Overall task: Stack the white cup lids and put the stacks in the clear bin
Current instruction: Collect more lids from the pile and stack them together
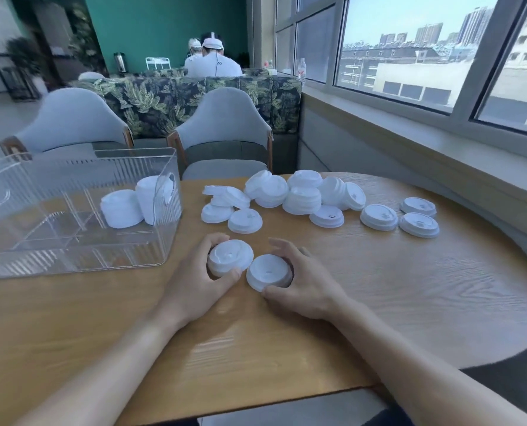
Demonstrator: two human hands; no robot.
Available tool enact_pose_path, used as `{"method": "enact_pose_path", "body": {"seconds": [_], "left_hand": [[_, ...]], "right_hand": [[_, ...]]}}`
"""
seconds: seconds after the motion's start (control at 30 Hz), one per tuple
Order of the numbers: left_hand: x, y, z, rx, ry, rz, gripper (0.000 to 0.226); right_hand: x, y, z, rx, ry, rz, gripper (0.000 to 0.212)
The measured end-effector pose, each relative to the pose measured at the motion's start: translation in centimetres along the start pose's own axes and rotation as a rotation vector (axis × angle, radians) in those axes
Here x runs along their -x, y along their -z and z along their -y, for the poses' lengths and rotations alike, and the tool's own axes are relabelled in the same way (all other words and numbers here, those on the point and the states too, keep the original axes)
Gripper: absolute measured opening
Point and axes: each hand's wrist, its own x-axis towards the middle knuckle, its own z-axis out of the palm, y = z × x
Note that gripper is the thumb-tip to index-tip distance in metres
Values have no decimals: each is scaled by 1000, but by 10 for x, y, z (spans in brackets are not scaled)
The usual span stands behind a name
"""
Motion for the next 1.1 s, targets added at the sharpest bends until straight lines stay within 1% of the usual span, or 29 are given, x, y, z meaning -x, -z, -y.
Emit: {"method": "enact_pose_path", "body": {"seconds": [0.13, 0.37, 0.43, 0.5, 0.57, 0.7, 0.87, 0.97, 1.1], "left_hand": [[1, -1, 2, 37, -12, -40, 53], [-5, -11, 0, 68, -2, -17, 64], [-5, -17, -4, 83, -2, -28, 65], [-4, -25, -11, 105, 0, -30, 65], [-3, -34, -18, 104, -8, -4, 64], [-1, -45, -27, 63, -47, 58, 61], [2, -43, -30, 10, -56, 88, 61], [3, -42, -31, -20, -37, 119, 66], [2, -43, -30, -50, -14, 150, 70]], "right_hand": [[-1, 0, 2, 19, 43, 22, 95], [1, 1, 0, -34, 76, 1, 89], [0, 0, -5, -141, 47, -27, 82], [-1, -1, -11, -269, 19, -83, 69], [-2, 0, -14, -344, 7, -146, 58], [-1, 1, -15, -405, 2, -218, 52], [0, 0, -14, -332, 22, -232, 44], [1, -1, -10, -262, 47, -216, 40], [2, -3, -10, -196, 70, -235, 29]]}}
